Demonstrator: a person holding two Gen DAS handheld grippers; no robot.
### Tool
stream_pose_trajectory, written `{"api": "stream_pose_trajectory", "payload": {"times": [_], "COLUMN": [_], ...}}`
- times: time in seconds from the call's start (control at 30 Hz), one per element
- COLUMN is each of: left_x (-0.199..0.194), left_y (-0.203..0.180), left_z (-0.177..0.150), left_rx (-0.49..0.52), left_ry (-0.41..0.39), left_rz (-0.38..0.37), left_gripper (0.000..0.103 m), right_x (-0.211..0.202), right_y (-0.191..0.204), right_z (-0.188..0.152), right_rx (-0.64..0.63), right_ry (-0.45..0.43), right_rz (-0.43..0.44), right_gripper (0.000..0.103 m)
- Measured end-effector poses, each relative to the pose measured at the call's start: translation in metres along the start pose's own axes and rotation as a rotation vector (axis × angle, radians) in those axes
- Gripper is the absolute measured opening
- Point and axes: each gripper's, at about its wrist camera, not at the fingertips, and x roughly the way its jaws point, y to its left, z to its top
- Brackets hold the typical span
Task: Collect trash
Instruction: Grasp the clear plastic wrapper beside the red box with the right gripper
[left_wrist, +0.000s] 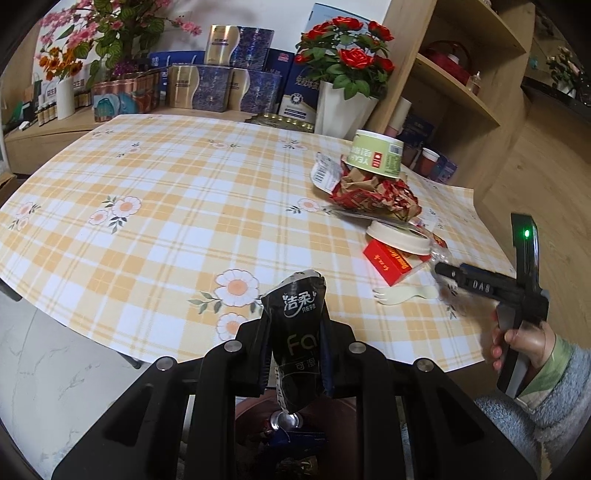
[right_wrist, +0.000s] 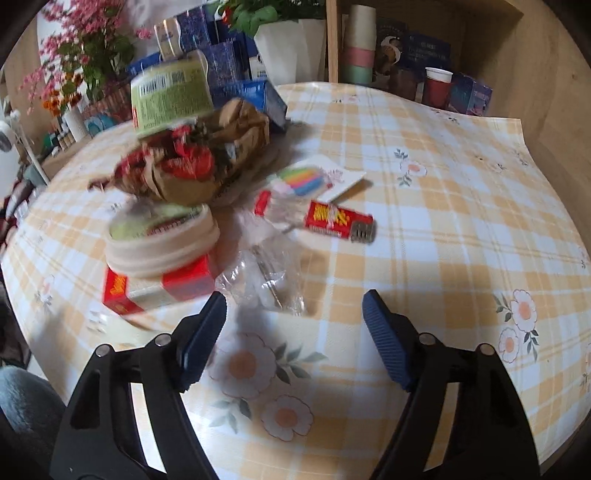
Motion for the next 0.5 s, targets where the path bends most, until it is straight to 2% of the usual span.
{"api": "stream_pose_trajectory", "payload": {"times": [0.13, 0.27, 0.33, 0.4, 0.43, 0.47, 0.5], "left_x": [0.000, 0.000, -0.001, -0.002, -0.003, -0.003, -0.005], "left_y": [-0.004, -0.004, -0.004, -0.004, -0.004, -0.004, -0.004], "left_z": [-0.001, -0.002, -0.002, -0.002, -0.003, -0.003, -0.003], "left_rx": [0.010, 0.009, 0.009, 0.010, 0.012, 0.012, 0.012], "left_ry": [0.002, 0.004, 0.004, 0.003, 0.002, 0.001, -0.001], "left_rz": [-0.010, -0.013, -0.013, -0.017, -0.019, -0.021, -0.023], "left_gripper": [0.021, 0.021, 0.021, 0.021, 0.021, 0.021, 0.021], "right_x": [-0.007, 0.001, 0.011, 0.020, 0.020, 0.020, 0.020], "right_y": [0.000, -0.004, -0.007, -0.013, -0.016, -0.016, -0.015], "right_z": [0.014, 0.026, 0.028, 0.025, 0.023, 0.022, 0.020], "right_rx": [0.049, 0.109, 0.152, 0.208, 0.238, 0.244, 0.248], "right_ry": [-0.042, -0.042, -0.018, 0.015, 0.000, 0.002, 0.012], "right_rz": [0.042, 0.054, 0.056, 0.081, 0.091, 0.098, 0.125], "right_gripper": [0.076, 0.074, 0.068, 0.057, 0.054, 0.040, 0.036]}}
